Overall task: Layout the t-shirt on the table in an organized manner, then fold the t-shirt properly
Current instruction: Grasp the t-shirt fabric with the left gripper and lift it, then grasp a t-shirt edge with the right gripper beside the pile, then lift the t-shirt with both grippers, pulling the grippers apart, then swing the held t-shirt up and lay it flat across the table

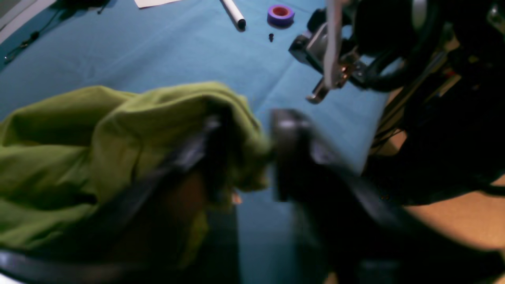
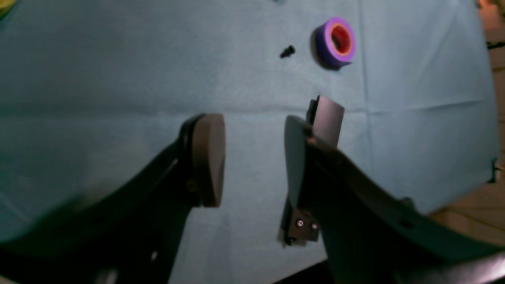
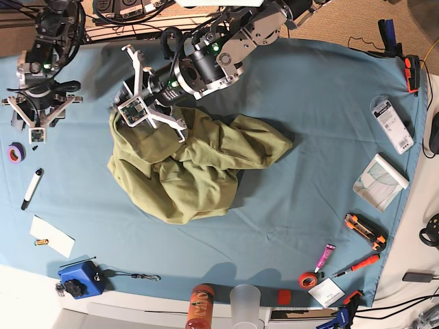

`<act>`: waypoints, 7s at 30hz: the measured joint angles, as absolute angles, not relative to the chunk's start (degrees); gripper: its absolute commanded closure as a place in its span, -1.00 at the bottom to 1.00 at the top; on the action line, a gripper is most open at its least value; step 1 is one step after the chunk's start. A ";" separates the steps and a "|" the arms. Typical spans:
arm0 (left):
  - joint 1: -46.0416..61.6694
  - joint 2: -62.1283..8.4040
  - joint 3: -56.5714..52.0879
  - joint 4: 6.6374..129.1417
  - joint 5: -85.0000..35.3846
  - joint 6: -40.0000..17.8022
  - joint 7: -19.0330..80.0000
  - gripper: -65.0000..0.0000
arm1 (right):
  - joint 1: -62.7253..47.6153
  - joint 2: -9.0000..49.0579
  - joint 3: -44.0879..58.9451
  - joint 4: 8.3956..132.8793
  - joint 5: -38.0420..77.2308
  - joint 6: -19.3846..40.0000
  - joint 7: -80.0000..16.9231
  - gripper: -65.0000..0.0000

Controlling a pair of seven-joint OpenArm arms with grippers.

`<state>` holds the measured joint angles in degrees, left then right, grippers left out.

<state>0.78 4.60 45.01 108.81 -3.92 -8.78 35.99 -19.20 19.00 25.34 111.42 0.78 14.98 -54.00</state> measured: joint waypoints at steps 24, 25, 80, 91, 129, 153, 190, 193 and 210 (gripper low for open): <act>-1.06 2.96 23.14 109.86 6.76 1.61 43.97 -0.11 | -19.20 18.90 26.26 111.48 35.81 40.10 -55.70 0.23; -0.93 2.48 22.26 109.86 6.26 1.23 44.07 -0.11 | -19.18 18.87 26.24 111.48 36.51 40.10 -55.68 0.23; 0.80 -6.98 13.04 109.86 1.85 1.28 45.04 -0.11 | 0.64 10.44 10.66 103.22 16.99 26.55 -55.96 1.00; 8.01 -6.96 13.04 109.84 -4.12 -10.00 42.26 -0.11 | -6.07 10.48 26.72 115.63 28.51 30.52 -59.02 1.00; -9.91 -12.71 13.17 88.99 -12.97 -35.88 41.28 1.00 | -9.23 11.42 42.37 116.16 34.39 34.59 -63.00 1.00; -29.87 -20.49 4.36 89.73 -17.80 -24.43 43.57 1.00 | 11.03 24.62 30.94 96.75 31.51 35.18 -55.55 1.00; -52.01 -31.81 4.49 81.14 -30.76 -22.52 50.52 1.00 | 51.22 26.33 18.31 71.88 24.27 35.62 -51.07 1.00; -52.05 -32.25 4.49 81.14 -32.23 -23.66 50.61 1.00 | 52.53 26.35 18.31 71.88 23.46 35.64 -49.36 1.00; -52.05 -32.27 4.49 80.12 -33.47 -26.59 48.62 1.00 | 53.52 26.35 18.31 65.12 22.11 35.66 -46.41 1.00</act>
